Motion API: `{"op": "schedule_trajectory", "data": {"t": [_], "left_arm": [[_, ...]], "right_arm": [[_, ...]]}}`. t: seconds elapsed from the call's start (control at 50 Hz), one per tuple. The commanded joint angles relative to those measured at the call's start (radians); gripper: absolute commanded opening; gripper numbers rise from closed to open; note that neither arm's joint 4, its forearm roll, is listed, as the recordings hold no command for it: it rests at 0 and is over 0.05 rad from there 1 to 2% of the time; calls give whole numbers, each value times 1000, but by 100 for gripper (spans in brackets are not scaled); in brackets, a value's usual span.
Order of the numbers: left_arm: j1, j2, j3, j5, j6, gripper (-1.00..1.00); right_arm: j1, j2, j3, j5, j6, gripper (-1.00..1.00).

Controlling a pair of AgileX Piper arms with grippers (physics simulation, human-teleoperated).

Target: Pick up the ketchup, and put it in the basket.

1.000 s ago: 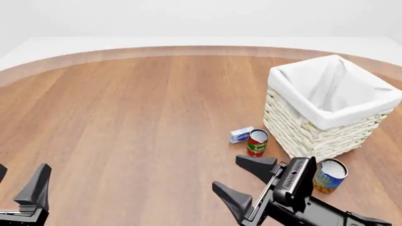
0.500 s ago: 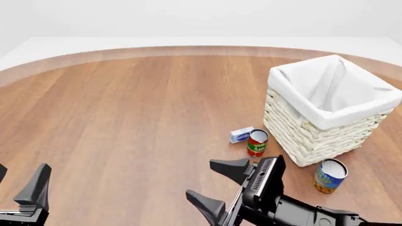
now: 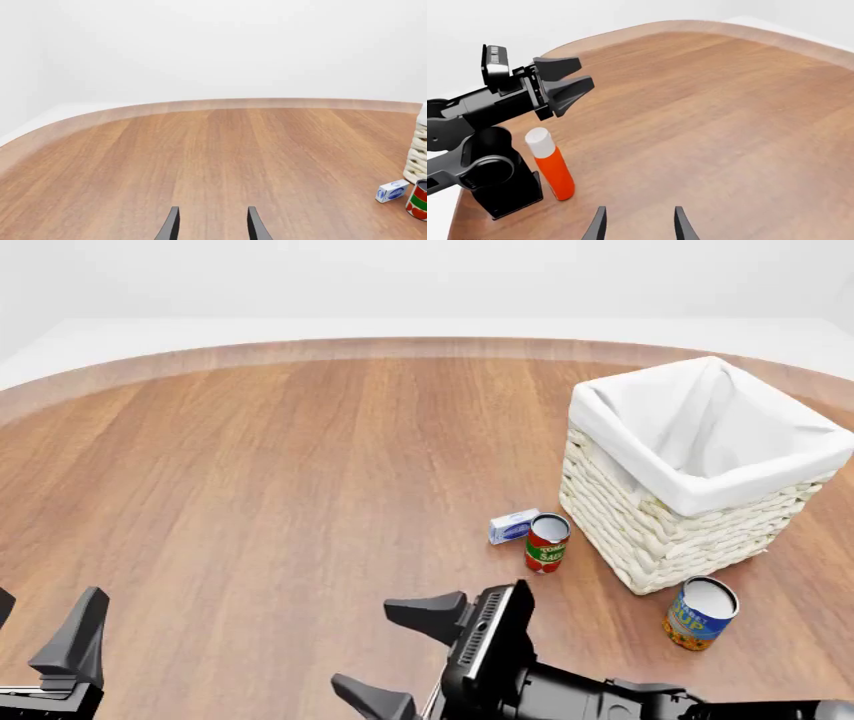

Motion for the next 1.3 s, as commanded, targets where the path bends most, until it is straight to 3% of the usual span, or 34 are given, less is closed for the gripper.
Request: {"op": "schedule_trajectory", "data": {"t": [0.02,0.08,0.1,1.3], "left_arm": [[0,0,0,0,0,100],[0,0,0,0,0,100],[0,0,0,0,0,100],[0,0,0,0,0,100]], "right_arm": [[43,55,-49,3,-5,100],[65,77,-76,12,-5,100],[121,167,-153,21,-15,100],[172,330,-320,72,-14,100]]}}
